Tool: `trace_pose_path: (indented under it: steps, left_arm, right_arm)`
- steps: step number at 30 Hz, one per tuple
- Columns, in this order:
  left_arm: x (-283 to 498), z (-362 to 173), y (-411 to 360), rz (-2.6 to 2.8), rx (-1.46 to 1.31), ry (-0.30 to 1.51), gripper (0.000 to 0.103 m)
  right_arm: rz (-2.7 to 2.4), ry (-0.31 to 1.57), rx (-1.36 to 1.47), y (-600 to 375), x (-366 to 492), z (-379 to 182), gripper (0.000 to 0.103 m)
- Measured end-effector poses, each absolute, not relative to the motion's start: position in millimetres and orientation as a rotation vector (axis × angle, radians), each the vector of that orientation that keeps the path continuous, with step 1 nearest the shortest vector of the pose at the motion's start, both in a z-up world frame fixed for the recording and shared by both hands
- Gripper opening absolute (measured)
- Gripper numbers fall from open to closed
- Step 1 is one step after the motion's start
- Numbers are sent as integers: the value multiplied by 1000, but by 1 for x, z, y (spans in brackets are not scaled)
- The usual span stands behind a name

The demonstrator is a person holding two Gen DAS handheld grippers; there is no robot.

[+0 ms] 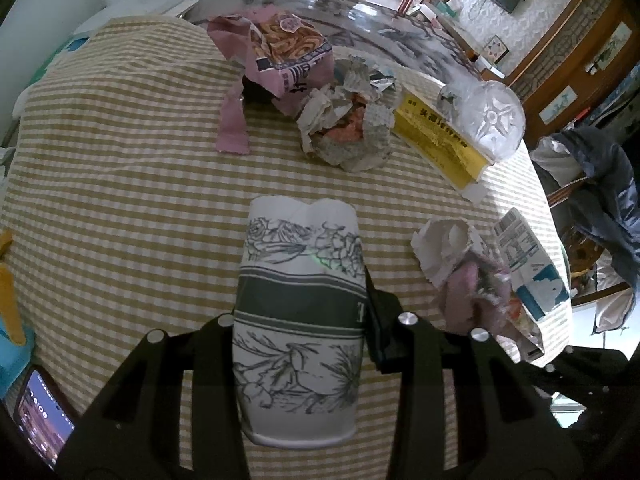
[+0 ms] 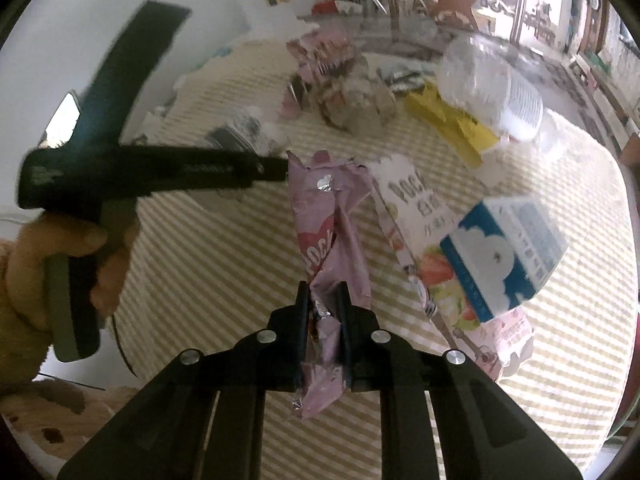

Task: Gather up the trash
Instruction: 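Grasp the printed paper cup with the left tool while the right tool grasps a pink wrapper, then carry the cup and pink wrapper over to the red bin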

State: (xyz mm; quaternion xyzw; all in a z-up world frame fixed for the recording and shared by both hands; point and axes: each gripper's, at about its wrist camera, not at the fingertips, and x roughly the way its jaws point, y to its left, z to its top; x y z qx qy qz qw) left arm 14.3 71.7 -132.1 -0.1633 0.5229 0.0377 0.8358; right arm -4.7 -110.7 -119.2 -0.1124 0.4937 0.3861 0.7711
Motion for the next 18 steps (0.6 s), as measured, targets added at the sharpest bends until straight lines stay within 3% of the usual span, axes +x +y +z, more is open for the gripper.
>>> trace_pose_path:
  steps: [18]
  left_arm:
    - [17,-87,47,20,-354,1000,37]
  right_arm:
    - [619,953,-28,-177,20,-79,13]
